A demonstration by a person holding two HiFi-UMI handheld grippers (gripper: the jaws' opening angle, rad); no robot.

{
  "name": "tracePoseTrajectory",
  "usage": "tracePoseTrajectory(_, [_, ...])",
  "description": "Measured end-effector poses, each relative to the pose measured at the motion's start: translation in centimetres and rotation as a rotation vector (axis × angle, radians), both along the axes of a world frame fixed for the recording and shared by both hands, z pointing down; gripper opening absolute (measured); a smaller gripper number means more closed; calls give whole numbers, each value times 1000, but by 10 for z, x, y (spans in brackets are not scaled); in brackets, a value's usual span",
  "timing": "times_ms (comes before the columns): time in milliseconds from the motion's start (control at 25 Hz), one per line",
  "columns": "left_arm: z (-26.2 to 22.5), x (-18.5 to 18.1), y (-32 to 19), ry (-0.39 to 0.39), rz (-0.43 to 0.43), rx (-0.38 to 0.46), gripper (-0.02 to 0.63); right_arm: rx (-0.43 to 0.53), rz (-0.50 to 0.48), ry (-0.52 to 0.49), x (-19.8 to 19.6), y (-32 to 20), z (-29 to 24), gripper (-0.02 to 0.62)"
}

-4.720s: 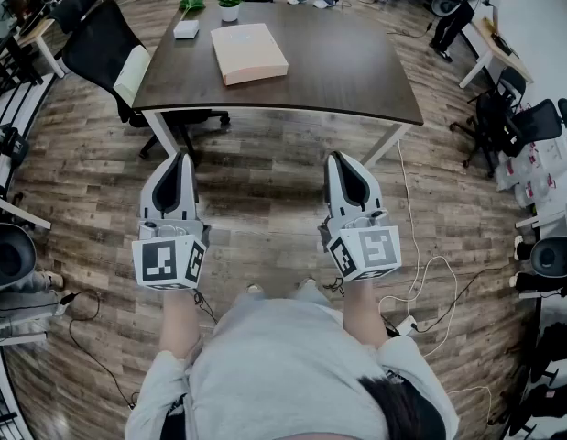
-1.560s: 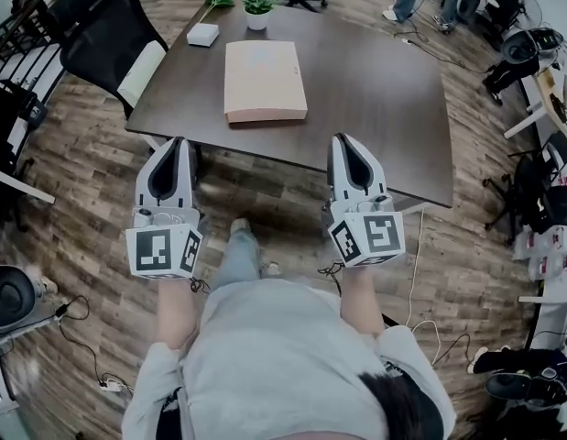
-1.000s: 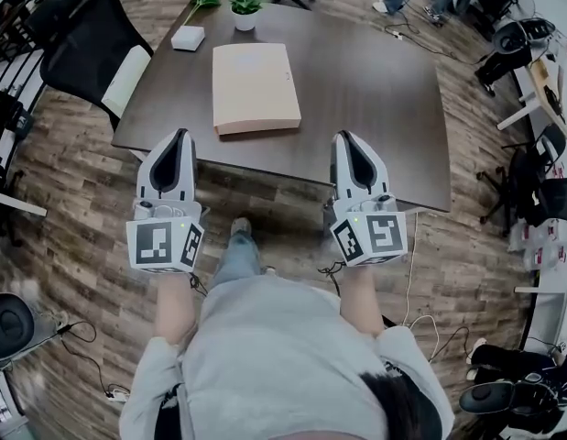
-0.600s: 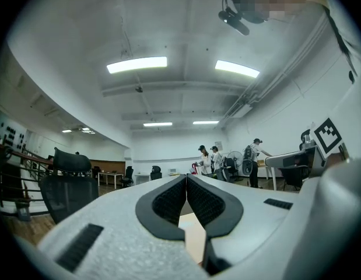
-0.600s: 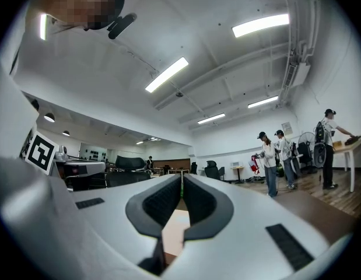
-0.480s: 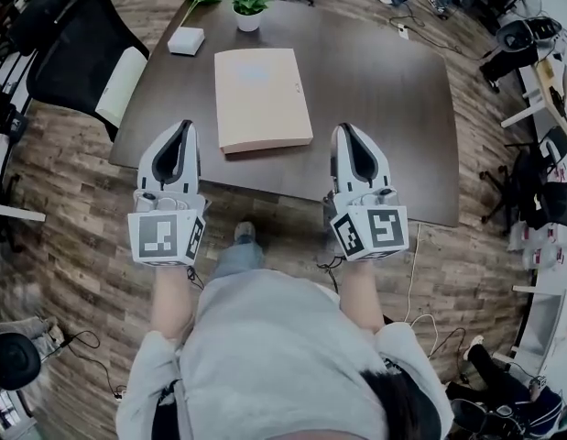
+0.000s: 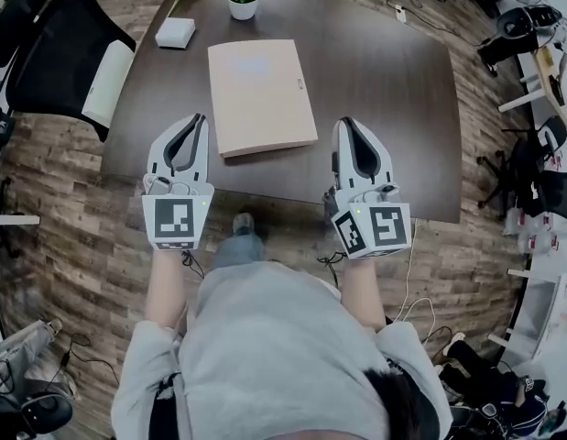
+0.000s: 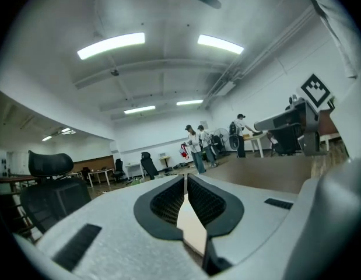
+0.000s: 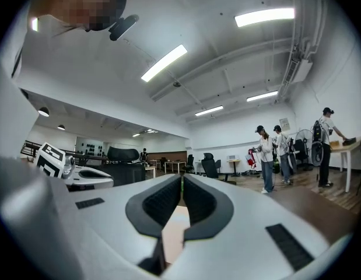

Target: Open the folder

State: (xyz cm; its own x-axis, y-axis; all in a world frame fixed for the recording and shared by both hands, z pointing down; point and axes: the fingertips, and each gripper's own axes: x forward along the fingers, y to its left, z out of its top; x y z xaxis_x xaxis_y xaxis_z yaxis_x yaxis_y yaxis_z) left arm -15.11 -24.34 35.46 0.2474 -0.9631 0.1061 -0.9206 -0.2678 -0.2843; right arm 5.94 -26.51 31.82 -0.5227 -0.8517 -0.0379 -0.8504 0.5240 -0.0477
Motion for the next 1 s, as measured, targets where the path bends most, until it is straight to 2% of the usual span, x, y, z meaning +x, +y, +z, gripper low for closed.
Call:
tracePoseTrajectory(120, [29,11,-9,-89,55,-61,11,-23,14,7,1,-4,7,17])
tracePoseTrajectory(400, [97,34,-25,-217,173,-191,14,-66,44,11,1,-15,27,17])
tracePoseTrajectory(520, [121,43,-26,-297,225,-235,47,-81,57,11,2,-17,33,17])
tracePoseTrajectory(840, [165,73,-23,-491,342,-294,84,-99,89,20,8,-18,36,17])
tracePoseTrajectory(1000, [181,82,-22,-553,382,-318,91,-112,109,25,14,-19,40,17])
